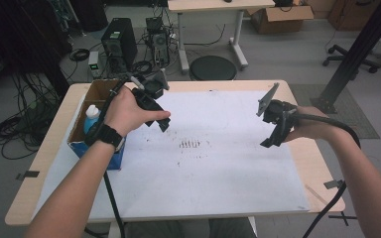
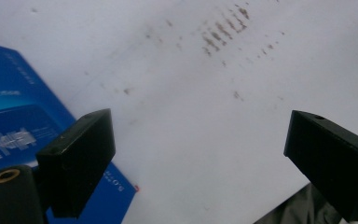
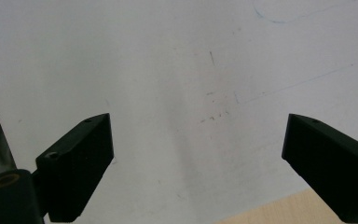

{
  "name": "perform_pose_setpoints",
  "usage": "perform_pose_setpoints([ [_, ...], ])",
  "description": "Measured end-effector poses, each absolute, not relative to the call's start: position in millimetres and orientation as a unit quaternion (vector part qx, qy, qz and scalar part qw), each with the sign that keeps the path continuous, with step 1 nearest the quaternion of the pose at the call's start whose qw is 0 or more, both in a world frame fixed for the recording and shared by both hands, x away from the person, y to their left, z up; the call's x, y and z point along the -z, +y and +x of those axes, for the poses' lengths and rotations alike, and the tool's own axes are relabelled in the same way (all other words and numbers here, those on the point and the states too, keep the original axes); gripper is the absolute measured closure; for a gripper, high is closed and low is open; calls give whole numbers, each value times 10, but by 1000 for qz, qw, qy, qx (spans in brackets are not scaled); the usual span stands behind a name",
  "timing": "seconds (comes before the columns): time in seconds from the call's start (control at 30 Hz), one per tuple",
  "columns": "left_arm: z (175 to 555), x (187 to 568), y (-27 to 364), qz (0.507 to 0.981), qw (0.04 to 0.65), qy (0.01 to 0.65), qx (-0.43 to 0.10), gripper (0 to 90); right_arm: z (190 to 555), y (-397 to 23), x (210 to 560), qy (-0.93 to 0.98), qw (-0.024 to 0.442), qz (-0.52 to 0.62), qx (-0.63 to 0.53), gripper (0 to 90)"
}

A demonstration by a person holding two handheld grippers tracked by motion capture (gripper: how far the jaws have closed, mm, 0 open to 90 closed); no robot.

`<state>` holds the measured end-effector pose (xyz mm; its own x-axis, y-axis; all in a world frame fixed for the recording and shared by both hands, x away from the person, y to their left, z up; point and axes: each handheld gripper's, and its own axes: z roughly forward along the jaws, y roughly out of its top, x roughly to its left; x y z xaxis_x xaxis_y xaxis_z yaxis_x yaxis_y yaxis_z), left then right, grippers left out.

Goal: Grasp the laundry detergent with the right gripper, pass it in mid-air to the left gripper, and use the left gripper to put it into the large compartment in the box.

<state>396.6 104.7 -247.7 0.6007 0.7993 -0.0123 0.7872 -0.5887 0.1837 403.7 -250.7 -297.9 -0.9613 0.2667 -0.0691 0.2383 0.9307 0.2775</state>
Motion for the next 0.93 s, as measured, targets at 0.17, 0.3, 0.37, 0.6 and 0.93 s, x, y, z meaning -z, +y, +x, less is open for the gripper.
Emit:
perform_pose_setpoints([
  [0.17,3948,2521,949,899,88,429,-25,74,4036,-2496,2971,980,52,129,-140,71],
  [0.3,3936,2522,916,903,88,420,-20,69,4024,-2498,2971,980,51,129,-141,68],
  [0.37,3917,2520,889,906,88,414,-18,68,4018,-2501,2968,981,51,128,-139,68],
  [0.6,3890,2519,863,908,87,411,-14,68,3993,-2502,2957,980,52,128,-141,67],
  [0.93,3872,2502,873,908,91,409,-10,66,3975,-2503,2930,980,54,128,-142,67],
])
